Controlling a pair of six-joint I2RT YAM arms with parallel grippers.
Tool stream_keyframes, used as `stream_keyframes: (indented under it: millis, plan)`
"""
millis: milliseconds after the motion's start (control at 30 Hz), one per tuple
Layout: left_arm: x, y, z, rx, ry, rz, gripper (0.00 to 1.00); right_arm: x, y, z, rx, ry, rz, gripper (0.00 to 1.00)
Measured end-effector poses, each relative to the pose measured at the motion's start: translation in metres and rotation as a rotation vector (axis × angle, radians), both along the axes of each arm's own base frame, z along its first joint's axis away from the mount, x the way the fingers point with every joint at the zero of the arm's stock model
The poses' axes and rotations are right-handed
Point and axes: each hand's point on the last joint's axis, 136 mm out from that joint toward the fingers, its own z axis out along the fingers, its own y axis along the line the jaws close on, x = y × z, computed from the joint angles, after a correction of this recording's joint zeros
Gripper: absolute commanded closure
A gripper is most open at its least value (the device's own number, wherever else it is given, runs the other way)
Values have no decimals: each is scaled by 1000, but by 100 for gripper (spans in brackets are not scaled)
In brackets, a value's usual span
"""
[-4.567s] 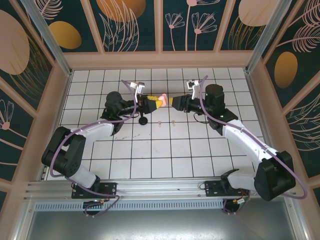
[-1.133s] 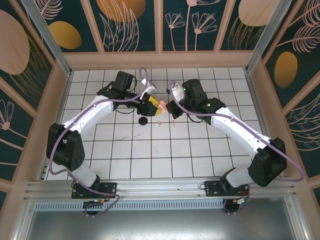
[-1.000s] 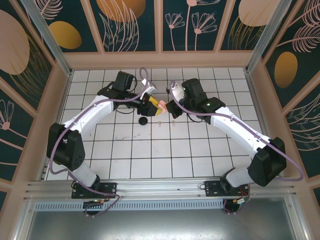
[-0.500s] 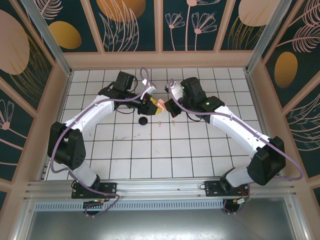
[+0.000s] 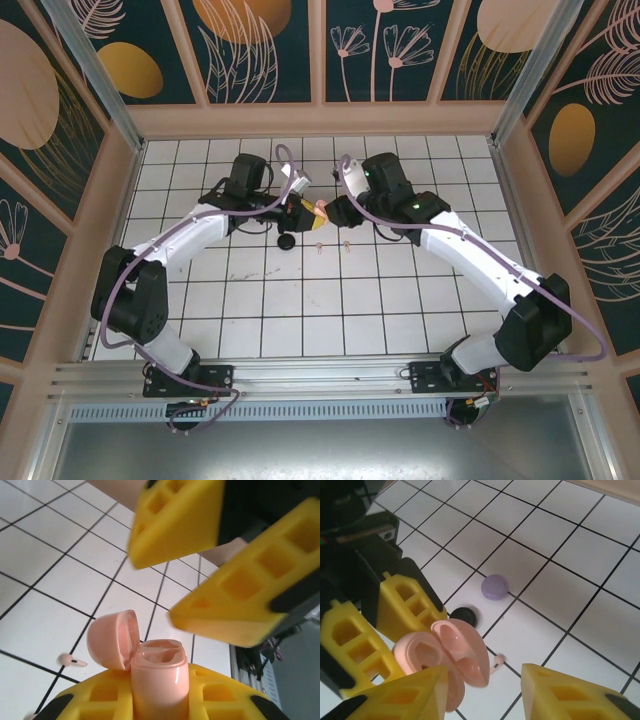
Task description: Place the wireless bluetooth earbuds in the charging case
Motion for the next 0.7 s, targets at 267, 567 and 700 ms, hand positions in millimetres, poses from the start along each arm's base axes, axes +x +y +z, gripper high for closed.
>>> stream_keyframes:
  millis: [267, 567, 700]
  plan:
    - [38, 36, 21, -53, -127, 313, 100, -12, -34, 18, 105, 18, -123, 51]
    - [36, 90, 76, -209, -347, 670, 100, 9, -29, -63, 89, 279, -329, 51]
    - [34, 107, 93, -278, -393, 768, 100, 14, -13, -101, 41, 388, -396, 52]
